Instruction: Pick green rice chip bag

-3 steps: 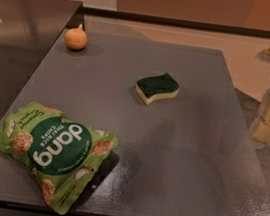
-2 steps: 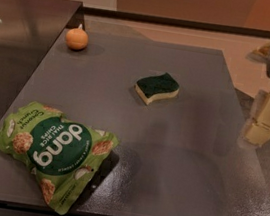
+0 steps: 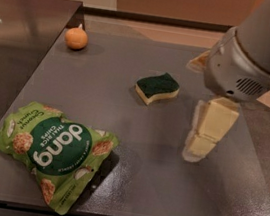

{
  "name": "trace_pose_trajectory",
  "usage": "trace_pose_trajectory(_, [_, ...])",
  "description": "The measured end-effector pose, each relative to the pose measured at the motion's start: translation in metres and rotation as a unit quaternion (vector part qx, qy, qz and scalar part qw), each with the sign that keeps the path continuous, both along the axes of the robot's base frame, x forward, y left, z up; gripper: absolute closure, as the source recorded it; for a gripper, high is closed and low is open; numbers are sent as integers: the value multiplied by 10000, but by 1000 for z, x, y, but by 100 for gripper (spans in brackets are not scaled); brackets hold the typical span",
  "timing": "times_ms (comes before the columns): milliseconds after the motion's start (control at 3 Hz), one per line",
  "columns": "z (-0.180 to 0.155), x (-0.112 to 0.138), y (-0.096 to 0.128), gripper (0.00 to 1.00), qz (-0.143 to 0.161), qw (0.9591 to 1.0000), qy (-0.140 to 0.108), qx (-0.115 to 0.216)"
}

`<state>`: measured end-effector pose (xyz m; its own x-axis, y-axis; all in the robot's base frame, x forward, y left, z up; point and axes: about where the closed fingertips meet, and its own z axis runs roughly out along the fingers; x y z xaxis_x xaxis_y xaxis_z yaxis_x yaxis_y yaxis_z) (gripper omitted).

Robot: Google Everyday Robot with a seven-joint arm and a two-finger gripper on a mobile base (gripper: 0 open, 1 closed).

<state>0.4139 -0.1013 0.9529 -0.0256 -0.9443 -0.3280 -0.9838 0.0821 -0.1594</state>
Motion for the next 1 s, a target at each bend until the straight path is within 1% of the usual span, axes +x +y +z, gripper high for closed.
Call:
trace_pose_trajectory(333, [-14, -10, 49, 0, 316, 9992, 223, 110])
trace_pose_trajectory(667, [-20, -20, 101, 0, 560, 9976, 298, 261])
trace_pose_trajectory(1000, [-24, -31, 151, 0, 787, 9961, 226, 341])
